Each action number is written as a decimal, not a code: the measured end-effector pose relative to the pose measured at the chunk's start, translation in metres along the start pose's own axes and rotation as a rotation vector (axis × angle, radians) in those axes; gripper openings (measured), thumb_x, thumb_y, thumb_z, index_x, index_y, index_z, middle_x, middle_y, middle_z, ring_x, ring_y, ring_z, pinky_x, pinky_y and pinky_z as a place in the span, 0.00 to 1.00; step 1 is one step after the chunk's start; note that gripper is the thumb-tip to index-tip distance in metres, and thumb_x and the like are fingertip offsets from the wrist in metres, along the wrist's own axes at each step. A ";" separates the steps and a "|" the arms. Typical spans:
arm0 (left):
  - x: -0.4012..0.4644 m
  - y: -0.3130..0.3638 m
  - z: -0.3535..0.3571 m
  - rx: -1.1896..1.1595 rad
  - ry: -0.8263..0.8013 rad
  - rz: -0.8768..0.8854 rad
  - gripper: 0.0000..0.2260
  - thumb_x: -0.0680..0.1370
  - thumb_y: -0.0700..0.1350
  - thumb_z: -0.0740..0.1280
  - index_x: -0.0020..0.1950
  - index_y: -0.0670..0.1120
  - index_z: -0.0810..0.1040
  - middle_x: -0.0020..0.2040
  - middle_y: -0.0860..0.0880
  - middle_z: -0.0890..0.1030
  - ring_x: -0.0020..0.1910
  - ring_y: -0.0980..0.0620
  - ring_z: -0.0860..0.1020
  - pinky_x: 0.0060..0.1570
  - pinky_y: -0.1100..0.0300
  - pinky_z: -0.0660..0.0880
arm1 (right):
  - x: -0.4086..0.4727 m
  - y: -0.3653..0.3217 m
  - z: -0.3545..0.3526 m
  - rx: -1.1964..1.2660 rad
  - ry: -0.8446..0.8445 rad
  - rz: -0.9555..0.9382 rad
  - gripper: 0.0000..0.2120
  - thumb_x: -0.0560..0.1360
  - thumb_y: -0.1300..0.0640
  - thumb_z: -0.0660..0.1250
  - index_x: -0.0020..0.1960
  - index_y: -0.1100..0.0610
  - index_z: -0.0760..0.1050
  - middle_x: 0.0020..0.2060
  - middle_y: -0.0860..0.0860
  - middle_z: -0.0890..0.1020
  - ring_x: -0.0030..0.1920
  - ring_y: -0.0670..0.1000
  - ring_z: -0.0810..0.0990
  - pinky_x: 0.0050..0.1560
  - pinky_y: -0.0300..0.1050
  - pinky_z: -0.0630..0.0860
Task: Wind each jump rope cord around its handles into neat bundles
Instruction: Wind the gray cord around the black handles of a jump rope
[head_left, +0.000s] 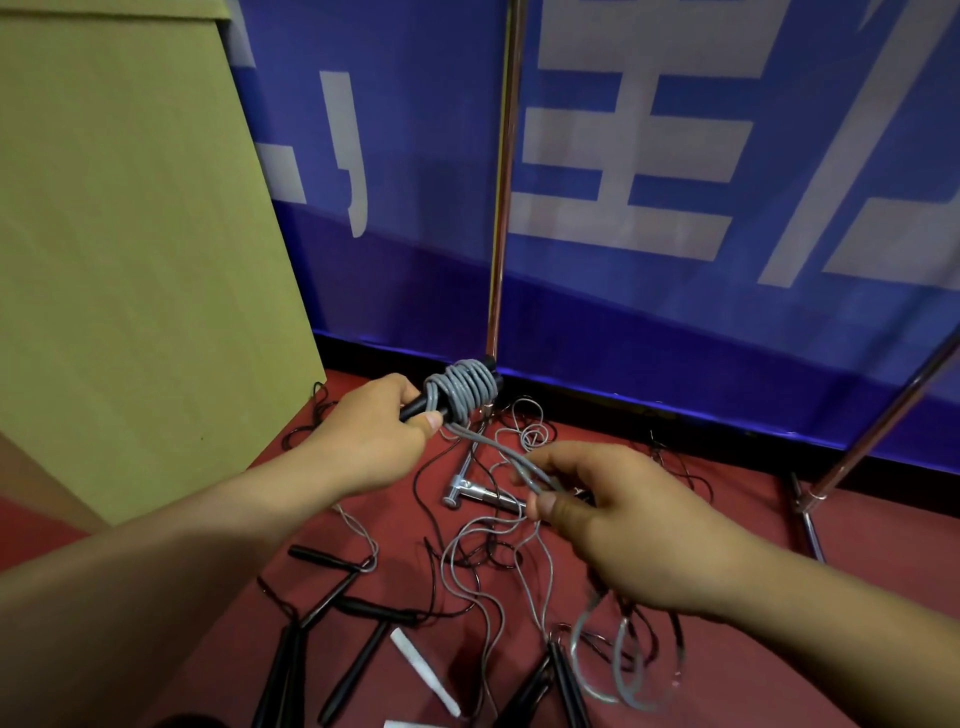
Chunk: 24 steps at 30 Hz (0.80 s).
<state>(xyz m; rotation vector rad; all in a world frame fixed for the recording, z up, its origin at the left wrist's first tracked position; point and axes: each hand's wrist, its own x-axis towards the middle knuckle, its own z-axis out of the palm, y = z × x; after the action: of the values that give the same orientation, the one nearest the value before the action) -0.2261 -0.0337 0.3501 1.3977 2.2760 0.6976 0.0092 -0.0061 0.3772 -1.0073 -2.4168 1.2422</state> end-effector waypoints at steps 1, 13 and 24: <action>0.000 -0.001 0.001 0.008 -0.007 0.005 0.08 0.79 0.52 0.67 0.44 0.49 0.73 0.42 0.48 0.82 0.38 0.48 0.77 0.39 0.54 0.72 | 0.000 -0.001 -0.001 -0.025 -0.007 -0.012 0.06 0.80 0.58 0.65 0.52 0.50 0.79 0.35 0.48 0.80 0.30 0.43 0.73 0.36 0.42 0.76; -0.011 0.009 0.008 0.255 -0.204 0.135 0.11 0.79 0.52 0.67 0.39 0.50 0.74 0.37 0.49 0.79 0.39 0.48 0.78 0.41 0.55 0.73 | -0.002 0.005 -0.007 -0.299 0.238 -0.188 0.05 0.76 0.48 0.68 0.48 0.47 0.80 0.39 0.43 0.82 0.42 0.43 0.79 0.45 0.45 0.76; -0.021 0.031 0.021 0.364 -0.464 0.291 0.05 0.79 0.53 0.67 0.51 0.53 0.78 0.43 0.53 0.80 0.46 0.49 0.79 0.49 0.55 0.77 | 0.006 0.015 -0.023 -0.531 0.388 -0.265 0.09 0.77 0.44 0.66 0.50 0.47 0.82 0.36 0.42 0.75 0.40 0.50 0.77 0.40 0.47 0.73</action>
<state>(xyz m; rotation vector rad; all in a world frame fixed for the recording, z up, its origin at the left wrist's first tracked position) -0.1837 -0.0361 0.3525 1.8527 1.9064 0.0109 0.0231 0.0180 0.3786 -0.9000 -2.4911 0.2816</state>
